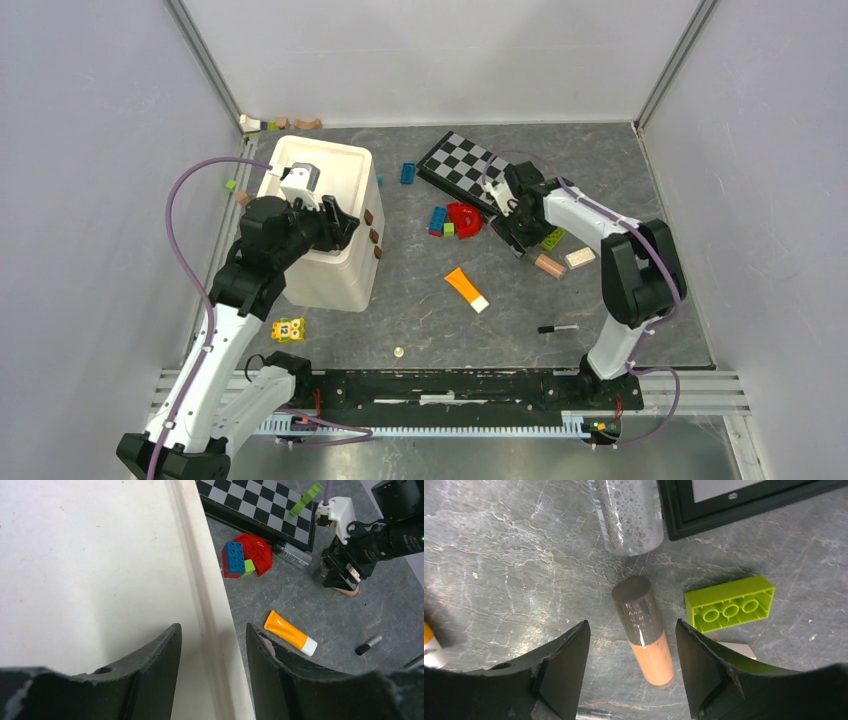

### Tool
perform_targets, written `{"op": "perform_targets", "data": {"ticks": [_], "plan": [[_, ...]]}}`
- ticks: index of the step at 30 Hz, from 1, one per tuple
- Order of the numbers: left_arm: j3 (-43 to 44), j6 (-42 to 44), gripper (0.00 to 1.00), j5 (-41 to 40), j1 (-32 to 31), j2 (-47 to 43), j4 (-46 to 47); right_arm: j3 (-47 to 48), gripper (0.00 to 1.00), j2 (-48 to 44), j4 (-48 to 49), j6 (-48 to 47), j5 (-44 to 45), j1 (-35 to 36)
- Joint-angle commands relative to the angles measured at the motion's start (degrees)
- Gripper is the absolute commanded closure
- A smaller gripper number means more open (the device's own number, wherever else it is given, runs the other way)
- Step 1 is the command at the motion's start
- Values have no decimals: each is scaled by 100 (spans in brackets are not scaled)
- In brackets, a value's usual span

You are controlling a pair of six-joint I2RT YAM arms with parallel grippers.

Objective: Organize the makeup
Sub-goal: Move the makeup to the center of the board, then pick up the makeup from the center of the board.

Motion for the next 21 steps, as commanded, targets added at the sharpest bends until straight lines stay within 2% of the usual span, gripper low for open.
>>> {"op": "perform_targets", "data": {"ticks": [1, 8, 15, 21], "plan": [[-49, 23, 42, -24, 32, 41, -228, 367, 31, 377, -274, -483, -257, -34], [-50, 23, 42, -14, 39, 47, -228, 510, 36, 798, -412, -667, -143, -58], [-45, 23, 42, -5, 44, 61, -232, 740, 48, 1054, -714, -762, -283, -111], [-59, 23, 42, -8, 47, 62, -228, 813, 45, 1233, -957, -701, -77, -119]]}}
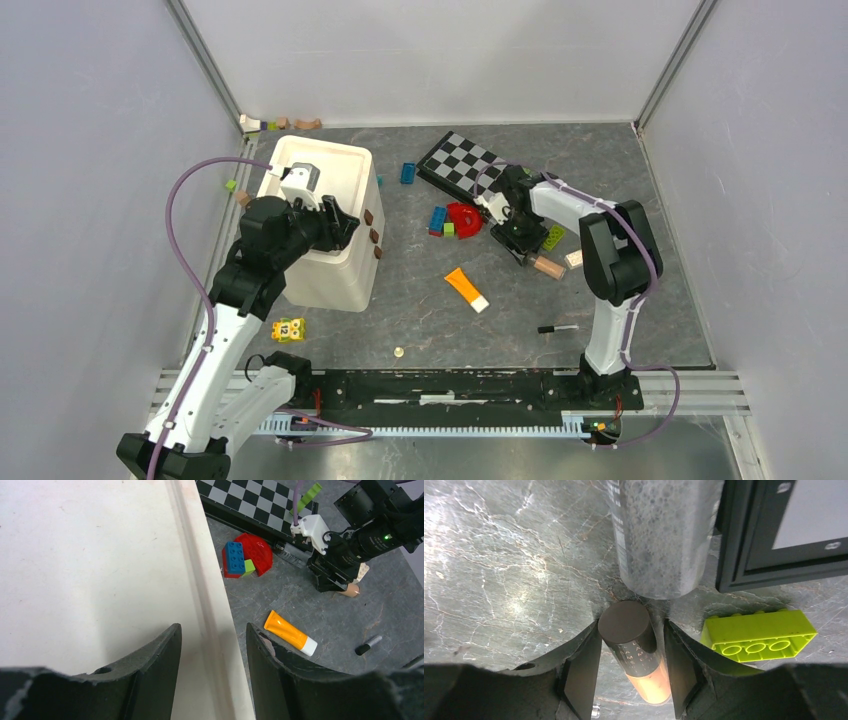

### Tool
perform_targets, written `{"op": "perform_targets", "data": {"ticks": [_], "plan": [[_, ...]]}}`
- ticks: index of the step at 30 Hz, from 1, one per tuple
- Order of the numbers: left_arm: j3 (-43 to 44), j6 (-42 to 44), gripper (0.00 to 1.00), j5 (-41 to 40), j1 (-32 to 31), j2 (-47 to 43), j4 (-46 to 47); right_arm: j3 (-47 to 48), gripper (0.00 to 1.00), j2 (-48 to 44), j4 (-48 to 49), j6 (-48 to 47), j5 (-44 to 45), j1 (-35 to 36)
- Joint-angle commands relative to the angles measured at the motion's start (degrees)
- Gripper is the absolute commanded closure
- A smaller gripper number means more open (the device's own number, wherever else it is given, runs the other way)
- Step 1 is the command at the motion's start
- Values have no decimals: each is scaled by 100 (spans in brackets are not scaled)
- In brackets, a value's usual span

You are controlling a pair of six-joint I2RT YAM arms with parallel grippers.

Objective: Organize the makeup
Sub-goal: Pick up the makeup from the center of the board.

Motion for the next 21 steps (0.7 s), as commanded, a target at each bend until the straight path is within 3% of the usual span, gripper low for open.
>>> {"op": "perform_targets", "data": {"ticks": [1, 5, 11, 21], "plan": [[-57, 23, 42, -10, 45, 64, -231, 211, 45, 140, -304, -42, 149, -25], [-58, 23, 42, -1, 45, 65, -231, 293, 49, 242, -404, -20, 163, -27], [-50, 23, 42, -13, 45, 56, -234, 347, 65, 96, -299, 39, -67, -26], [-42, 23, 42, -56, 65, -3, -231, 797, 94, -1114, -118, 542, -548, 82]]}}
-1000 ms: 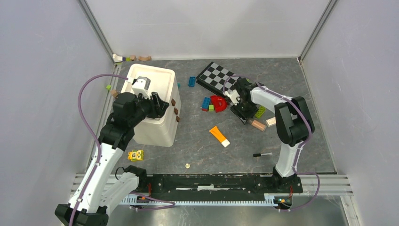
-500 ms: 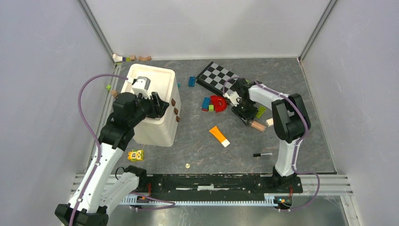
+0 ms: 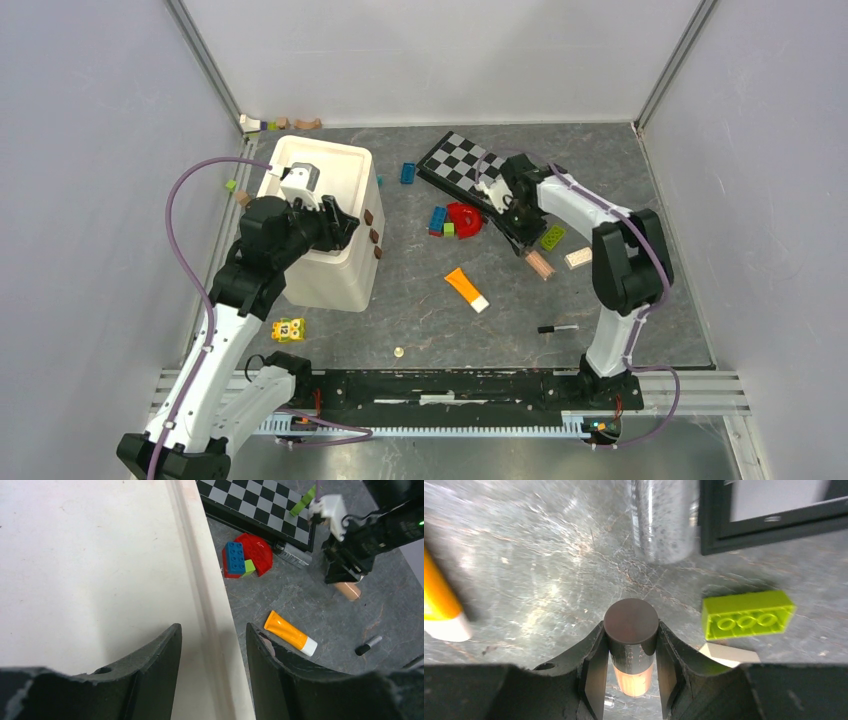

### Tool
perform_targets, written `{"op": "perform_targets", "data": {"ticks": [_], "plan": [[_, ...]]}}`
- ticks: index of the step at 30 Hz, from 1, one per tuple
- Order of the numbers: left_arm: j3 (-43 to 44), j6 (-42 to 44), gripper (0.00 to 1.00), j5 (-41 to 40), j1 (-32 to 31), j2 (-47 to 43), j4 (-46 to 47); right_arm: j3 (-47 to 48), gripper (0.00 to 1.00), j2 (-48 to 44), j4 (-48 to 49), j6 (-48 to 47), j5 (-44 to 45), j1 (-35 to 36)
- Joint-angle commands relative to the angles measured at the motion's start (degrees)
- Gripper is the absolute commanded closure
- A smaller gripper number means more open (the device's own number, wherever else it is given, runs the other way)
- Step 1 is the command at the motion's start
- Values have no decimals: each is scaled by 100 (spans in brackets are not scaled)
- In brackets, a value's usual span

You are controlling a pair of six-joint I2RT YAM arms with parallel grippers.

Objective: Organize the makeup
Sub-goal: Pick up the makeup from the center of the board.

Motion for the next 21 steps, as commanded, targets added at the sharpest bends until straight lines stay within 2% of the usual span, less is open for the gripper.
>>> {"op": "perform_targets", "data": {"ticks": [1, 7, 12, 16, 21], "plan": [[-37, 23, 42, -58, 65, -30, -232, 708, 95, -983, 201, 374, -226, 107], [-78, -16, 42, -244, 131, -388, -97, 1500, 99, -1365, 773, 941, -484, 518], [-52, -191, 42, -525, 132, -930, -101, 1880, 100, -1553, 2165, 1594, -868, 1075], [274, -289, 39, -790, 131, -1367, -575, 2179, 100, -1483, 3305, 2078, -984, 1514], [1197, -440, 32, -1733, 131, -1747, -1409, 2325, 100, -1263, 4558, 2692, -1091, 1836]]}}
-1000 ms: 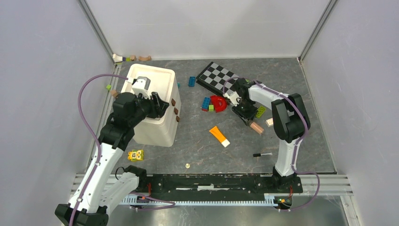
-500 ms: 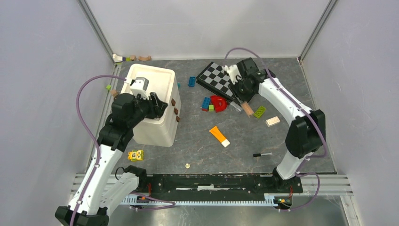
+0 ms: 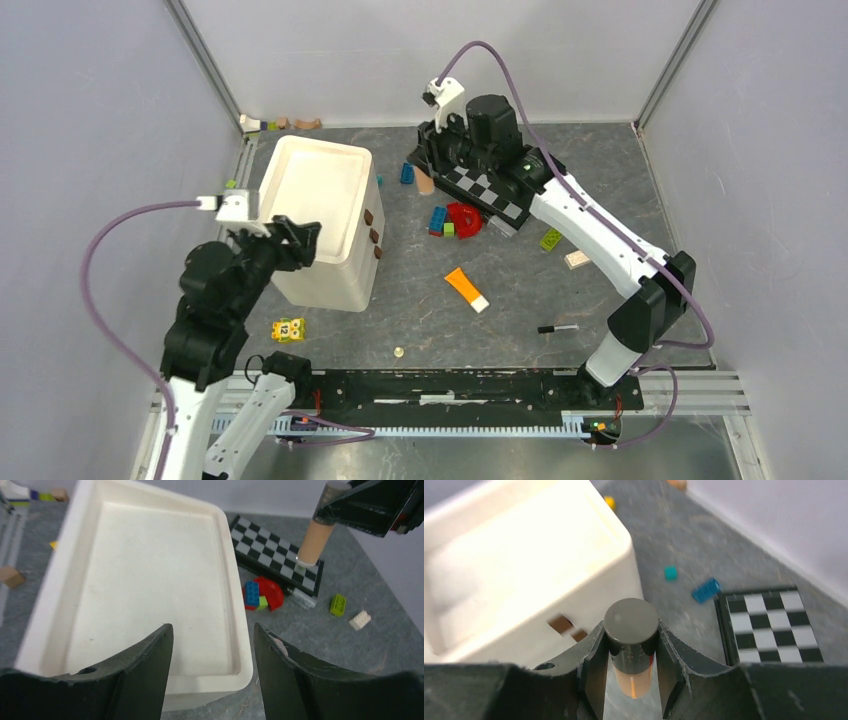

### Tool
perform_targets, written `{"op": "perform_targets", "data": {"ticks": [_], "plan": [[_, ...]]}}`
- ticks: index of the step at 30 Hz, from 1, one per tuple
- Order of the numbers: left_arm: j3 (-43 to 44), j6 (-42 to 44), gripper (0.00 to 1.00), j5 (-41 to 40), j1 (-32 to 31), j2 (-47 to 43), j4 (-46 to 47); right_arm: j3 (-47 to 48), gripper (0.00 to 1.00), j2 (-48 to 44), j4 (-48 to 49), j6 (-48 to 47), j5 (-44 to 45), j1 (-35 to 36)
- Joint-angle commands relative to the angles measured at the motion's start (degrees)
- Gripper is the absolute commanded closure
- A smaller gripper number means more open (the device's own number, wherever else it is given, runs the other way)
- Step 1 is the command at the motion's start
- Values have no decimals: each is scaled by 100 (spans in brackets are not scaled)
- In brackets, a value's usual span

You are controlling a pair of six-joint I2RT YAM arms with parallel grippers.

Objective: Organize the makeup
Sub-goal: Pick up the makeup from the center of the board, then place the makeup in the storage box.

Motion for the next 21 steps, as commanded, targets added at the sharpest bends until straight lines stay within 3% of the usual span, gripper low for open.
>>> {"op": "perform_targets", "data": {"ticks": [1, 5, 11, 21], "plan": [[1016, -436, 32, -1106, 28, -299, -708, 446, 100, 145, 1776, 783, -125, 204], [1619, -777, 29, -1347, 30, -328, -1080, 898, 100, 591, 2241, 885, -56, 508], [1933, -769, 28, -1256, 30, -205, -1345, 2707, 100, 1867, 1767, 598, 106, 1051], [1918, -657, 27, -1225, 30, -276, -1547, 3018, 100, 2515, 2162, 568, 433, 1449]]}}
